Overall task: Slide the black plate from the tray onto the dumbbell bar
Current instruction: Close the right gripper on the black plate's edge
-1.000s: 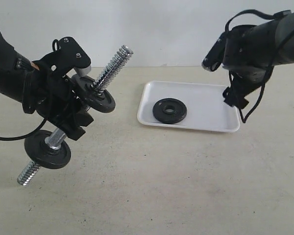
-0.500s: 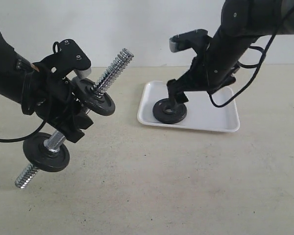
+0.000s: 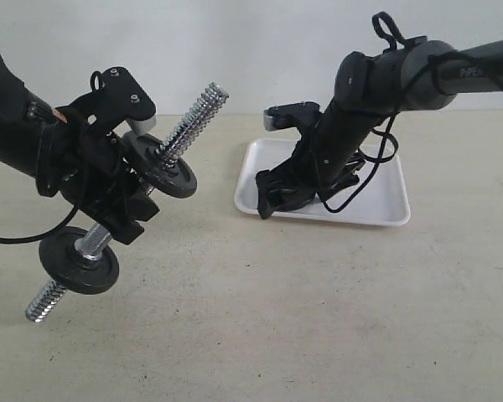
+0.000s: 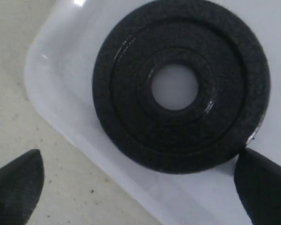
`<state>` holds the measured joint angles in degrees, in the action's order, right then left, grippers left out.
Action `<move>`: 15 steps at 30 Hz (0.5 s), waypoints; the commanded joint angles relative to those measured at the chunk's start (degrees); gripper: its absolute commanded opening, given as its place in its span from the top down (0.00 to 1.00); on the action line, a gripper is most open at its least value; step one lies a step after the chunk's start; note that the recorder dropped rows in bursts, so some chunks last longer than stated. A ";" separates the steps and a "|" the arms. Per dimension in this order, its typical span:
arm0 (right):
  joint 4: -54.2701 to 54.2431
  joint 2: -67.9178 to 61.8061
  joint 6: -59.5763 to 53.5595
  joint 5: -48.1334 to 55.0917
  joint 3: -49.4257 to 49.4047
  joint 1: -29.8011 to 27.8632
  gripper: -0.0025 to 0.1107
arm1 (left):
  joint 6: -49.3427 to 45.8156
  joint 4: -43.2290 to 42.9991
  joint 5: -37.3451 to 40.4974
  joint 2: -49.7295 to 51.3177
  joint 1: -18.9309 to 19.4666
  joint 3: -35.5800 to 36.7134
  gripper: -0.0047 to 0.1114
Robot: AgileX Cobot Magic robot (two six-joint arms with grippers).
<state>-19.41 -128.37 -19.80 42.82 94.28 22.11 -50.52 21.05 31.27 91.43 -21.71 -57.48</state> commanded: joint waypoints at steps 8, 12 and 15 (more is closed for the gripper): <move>-1.08 -0.15 -5.48 -4.85 3.82 2.41 0.06 | -1.00 2.30 -6.96 -3.34 -0.05 -1.49 0.92; -1.08 -0.15 -4.99 -7.87 3.82 2.41 0.06 | -1.00 2.30 -6.96 -3.34 -0.05 -1.49 0.92; -1.08 -0.15 -4.90 -11.04 4.10 2.41 0.06 | -1.00 2.30 -6.81 -3.34 -0.05 -1.49 0.92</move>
<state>-20.72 -128.73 -24.80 35.04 97.78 24.51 -50.62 21.05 31.27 91.43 -21.71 -57.48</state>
